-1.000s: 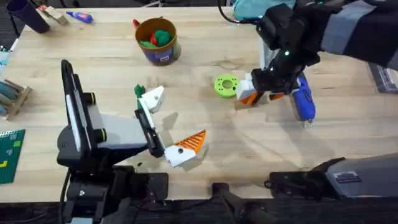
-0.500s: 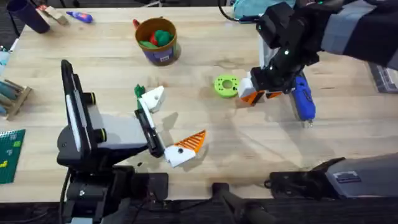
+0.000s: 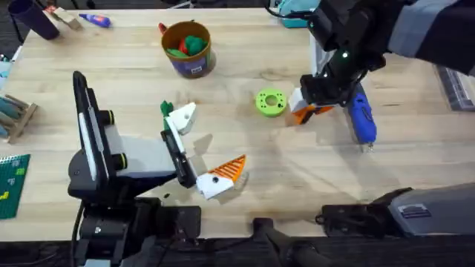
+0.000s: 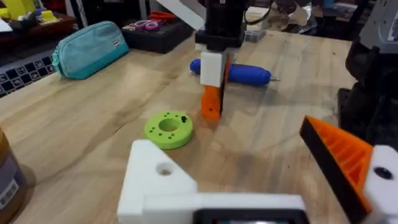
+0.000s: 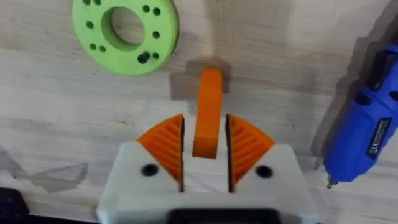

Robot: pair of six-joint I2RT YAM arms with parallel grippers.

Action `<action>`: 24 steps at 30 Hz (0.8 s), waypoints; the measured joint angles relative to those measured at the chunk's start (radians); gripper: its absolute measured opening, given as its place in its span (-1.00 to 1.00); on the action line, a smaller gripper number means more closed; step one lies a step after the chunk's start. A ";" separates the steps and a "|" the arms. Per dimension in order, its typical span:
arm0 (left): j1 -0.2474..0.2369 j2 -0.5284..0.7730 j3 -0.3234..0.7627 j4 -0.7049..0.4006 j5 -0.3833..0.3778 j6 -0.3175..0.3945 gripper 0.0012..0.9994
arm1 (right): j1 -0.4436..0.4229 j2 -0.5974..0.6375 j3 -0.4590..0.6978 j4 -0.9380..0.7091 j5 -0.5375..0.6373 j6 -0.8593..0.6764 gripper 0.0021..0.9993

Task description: Pick up the gripper from the table and insert it into the empty holder that is missing its gripper. Then pick up a screw, insert it into the mounting hole, and use the screwdriver to tighten it. Finally, clean up the table by picking up the vegetable and placing it into the bucket.

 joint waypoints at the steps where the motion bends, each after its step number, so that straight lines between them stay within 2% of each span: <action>1: 0.000 0.000 0.000 0.000 0.000 0.000 0.97 | 0.000 0.000 0.000 0.002 0.000 0.001 -0.27; 5: 0.000 0.000 0.000 0.000 0.000 0.000 0.97 | 0.000 0.000 0.000 0.003 0.000 0.000 -0.52; 8: 0.000 0.000 0.000 0.000 0.000 0.000 0.97 | 0.000 0.000 0.000 0.005 0.000 -0.002 -0.92; 9: 0.000 0.000 0.000 0.000 0.000 0.000 0.97 | 0.000 0.000 0.001 0.006 0.000 0.001 -0.97; 24: 0.000 0.000 0.000 0.000 0.000 0.000 0.97 | 0.000 0.000 0.002 -0.011 -0.001 0.001 -0.99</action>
